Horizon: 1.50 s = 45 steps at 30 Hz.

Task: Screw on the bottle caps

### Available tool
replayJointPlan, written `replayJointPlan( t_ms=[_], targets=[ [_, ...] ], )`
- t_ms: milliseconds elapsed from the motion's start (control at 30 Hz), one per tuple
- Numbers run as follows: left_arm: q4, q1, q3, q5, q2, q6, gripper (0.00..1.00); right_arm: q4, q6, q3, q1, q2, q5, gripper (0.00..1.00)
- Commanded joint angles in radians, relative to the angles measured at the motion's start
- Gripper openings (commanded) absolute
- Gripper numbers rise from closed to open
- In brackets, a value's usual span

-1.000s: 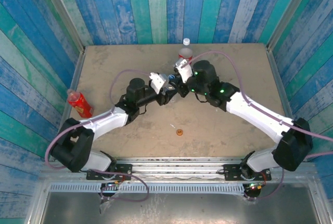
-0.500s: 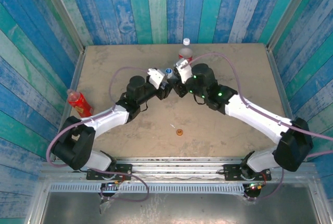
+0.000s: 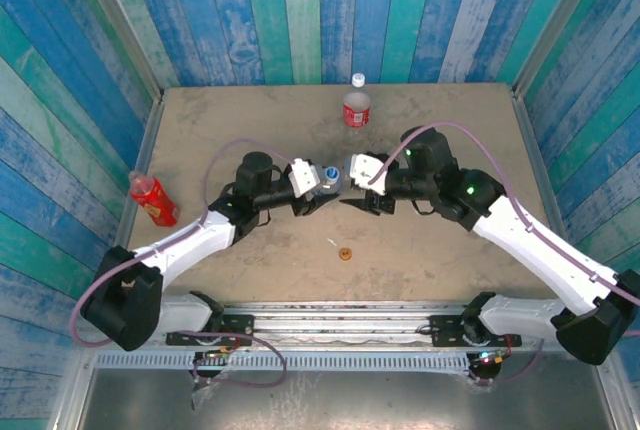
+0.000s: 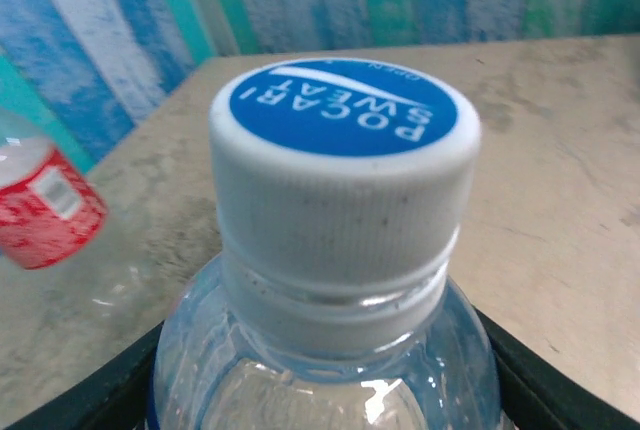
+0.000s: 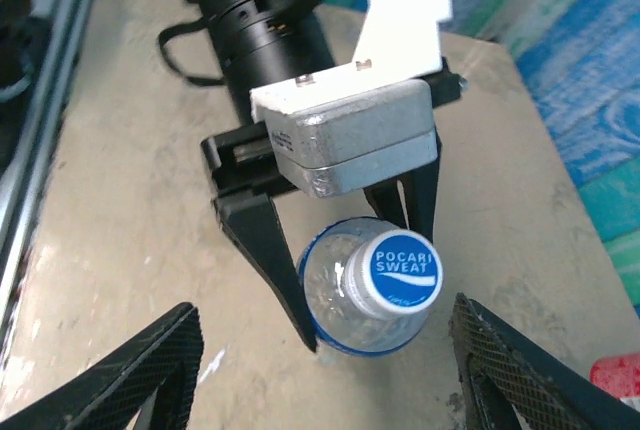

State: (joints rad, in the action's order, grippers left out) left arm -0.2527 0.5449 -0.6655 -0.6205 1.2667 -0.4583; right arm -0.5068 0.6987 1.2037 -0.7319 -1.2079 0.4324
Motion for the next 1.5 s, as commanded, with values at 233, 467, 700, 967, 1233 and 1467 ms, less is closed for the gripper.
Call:
replayJointPlan(
  t_ms=[233,467,700,967,1233,1467],
  targets=[
    [0.138,0.001,-0.026,-0.236,-0.062,-0.073,0.64,-0.393,0.276,0.272,-0.026,-0.226,0.122,0.56],
    [0.134,0.001,-0.031,-0.254,-0.053,-0.059,0.63,-0.414,0.248,0.315,-0.029,-0.309,0.120,0.42],
    [0.093,0.001,-0.017,-0.219,-0.064,-0.044,0.63,-0.418,0.224,0.320,-0.026,-0.335,0.083,0.16],
    [-0.240,0.001,0.045,0.130,-0.088,0.112,0.63,-0.193,-0.363,0.239,-0.027,-0.310,-0.189,0.11],
    [-0.381,0.001,-0.036,0.346,0.030,0.111,0.63,-0.073,-1.107,0.116,-0.070,-0.298,-0.545,0.02],
    [-0.307,0.001,-0.011,0.254,0.014,0.077,0.62,-0.143,-0.958,0.212,-0.058,-0.333,-0.480,0.22]
  ],
)
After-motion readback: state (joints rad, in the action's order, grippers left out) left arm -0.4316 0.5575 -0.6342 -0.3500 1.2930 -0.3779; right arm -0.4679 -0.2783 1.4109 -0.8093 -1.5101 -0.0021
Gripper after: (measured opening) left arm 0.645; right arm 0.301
